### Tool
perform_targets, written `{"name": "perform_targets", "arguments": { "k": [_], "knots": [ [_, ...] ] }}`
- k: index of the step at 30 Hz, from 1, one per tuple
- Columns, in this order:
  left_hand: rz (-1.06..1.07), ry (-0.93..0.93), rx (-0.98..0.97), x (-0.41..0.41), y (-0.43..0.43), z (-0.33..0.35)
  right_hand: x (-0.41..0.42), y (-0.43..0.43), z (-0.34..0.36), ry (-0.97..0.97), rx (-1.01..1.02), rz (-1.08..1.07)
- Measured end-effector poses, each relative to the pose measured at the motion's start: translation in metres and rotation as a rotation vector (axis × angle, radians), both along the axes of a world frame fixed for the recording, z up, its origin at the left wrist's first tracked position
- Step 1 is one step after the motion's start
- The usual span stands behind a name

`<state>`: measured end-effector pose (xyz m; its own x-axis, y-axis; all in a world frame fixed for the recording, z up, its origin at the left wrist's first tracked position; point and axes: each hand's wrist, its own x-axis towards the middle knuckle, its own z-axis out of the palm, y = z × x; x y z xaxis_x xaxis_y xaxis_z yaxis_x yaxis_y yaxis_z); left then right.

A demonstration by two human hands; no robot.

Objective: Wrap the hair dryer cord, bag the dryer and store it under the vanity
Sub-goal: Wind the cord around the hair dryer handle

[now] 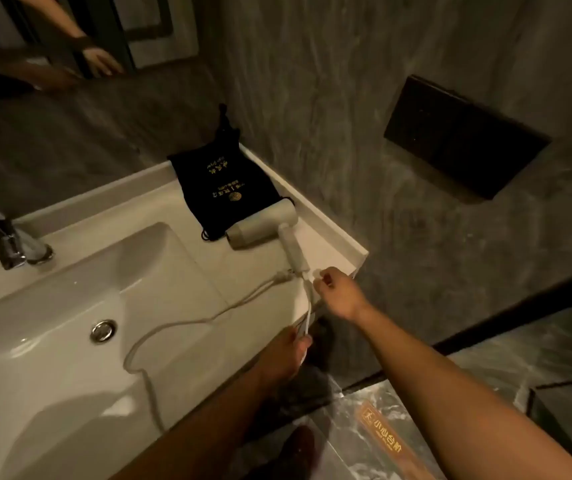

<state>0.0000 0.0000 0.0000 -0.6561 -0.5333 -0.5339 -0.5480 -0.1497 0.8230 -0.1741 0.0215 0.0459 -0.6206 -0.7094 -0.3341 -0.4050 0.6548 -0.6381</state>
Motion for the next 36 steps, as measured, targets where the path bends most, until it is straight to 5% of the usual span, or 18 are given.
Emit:
{"name": "perform_targets", "arguments": {
  "k": [8, 16, 20, 23, 25, 31, 36],
  "knots": [
    [0.324, 0.003, 0.288, -0.056, 0.009, -0.007, -0.040, -0.059, -0.023, -0.070, 0.064, 0.112],
    [0.437, 0.027, 0.317, -0.044, -0.006, -0.008, -0.045, -0.084, -0.035, -0.100, 0.128, 0.104],
    [0.382, 0.059, 0.274, -0.033, -0.024, 0.005, -0.047, -0.086, -0.024, -0.425, 0.081, -0.036],
    [0.322, 0.094, 0.207, -0.025, -0.037, 0.012, -0.036, -0.082, -0.013, -0.988, -0.129, -0.344],
    [0.269, 0.107, 0.192, -0.020, -0.046, 0.018, -0.029, -0.076, -0.010, -1.087, -0.233, -0.460],
    [-0.090, 0.102, 0.064, 0.000, -0.070, 0.053, -0.004, -0.031, 0.011, -0.928, -0.401, -0.511],
    [-0.583, 0.110, -0.270, 0.025, -0.091, 0.098, 0.021, 0.022, 0.061, -0.716, -0.498, -0.526]
  ]
}}
